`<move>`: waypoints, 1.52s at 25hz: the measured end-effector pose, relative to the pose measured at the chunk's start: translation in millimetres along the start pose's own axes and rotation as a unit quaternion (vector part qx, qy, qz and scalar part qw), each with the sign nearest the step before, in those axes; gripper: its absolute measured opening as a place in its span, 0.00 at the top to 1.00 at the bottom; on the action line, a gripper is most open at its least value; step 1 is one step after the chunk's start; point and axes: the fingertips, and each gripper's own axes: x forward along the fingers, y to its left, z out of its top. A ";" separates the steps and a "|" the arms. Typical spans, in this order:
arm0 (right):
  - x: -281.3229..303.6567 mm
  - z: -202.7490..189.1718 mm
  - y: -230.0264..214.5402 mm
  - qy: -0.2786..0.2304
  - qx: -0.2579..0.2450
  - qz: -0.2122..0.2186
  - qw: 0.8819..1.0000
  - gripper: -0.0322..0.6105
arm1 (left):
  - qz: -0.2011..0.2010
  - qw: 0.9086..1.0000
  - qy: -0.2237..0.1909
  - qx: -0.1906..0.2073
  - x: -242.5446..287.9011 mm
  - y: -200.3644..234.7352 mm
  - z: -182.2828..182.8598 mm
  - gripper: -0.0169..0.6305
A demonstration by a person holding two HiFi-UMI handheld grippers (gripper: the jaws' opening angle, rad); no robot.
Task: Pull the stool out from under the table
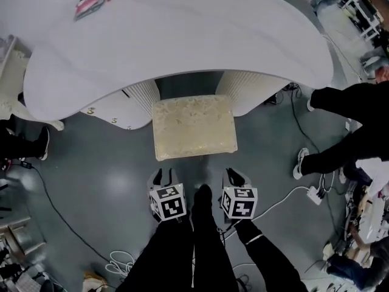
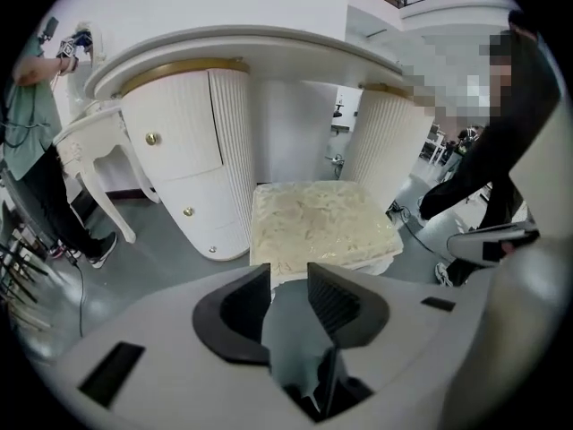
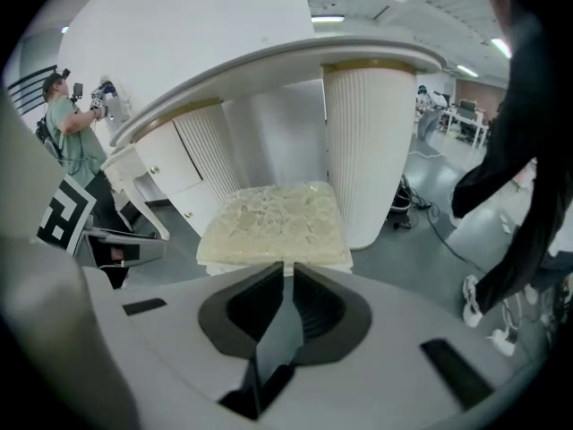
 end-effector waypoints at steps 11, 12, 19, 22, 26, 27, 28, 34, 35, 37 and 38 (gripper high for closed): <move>-68.7 54.0 18.9 -0.031 -0.021 0.008 0.999 0.94 | -0.027 0.999 -0.025 0.017 -73.1 -21.3 60.5 0.93; -73.6 58.9 20.8 -0.035 -0.025 0.008 0.999 0.94 | -0.030 0.999 -0.028 0.017 -78.7 -22.9 65.7 0.94; -103.0 85.5 31.8 -0.060 -0.039 0.013 0.997 0.94 | -0.050 0.997 -0.043 0.032 -112.0 -34.2 92.3 0.95; -109.4 92.6 32.2 -0.062 -0.040 0.011 0.997 0.94 | -0.057 0.997 -0.046 0.039 -118.8 -38.3 98.6 0.95; -113.9 98.8 31.0 -0.060 -0.049 0.011 0.997 0.94 | -0.062 0.996 -0.048 0.039 -122.8 -45.0 102.2 0.95; -114.5 99.7 31.2 -0.060 -0.053 0.012 0.997 0.94 | -0.063 0.996 -0.049 0.040 -123.1 -46.2 102.7 0.95; -115.0 100.3 31.7 -0.060 -0.059 0.012 0.996 0.94 | -0.064 0.996 -0.049 0.040 -123.4 -47.3 102.7 0.95; -113.4 95.2 34.1 -0.056 -0.076 0.018 0.995 0.95 | -0.062 0.996 -0.043 0.038 -124.7 -48.5 99.8 0.95; -112.9 94.3 34.4 -0.055 -0.074 0.019 0.996 0.95 | -0.061 0.997 -0.043 0.036 -124.9 -47.7 99.9 0.95; -113.2 93.1 34.9 -0.052 -0.071 0.021 0.996 0.95 | -0.059 0.997 -0.044 0.034 -125.7 -46.8 100.5 0.95; -113.6 92.7 35.1 -0.051 -0.071 0.022 0.996 0.95 | -0.058 0.997 -0.044 0.034 -126.2 -46.8 100.9 0.95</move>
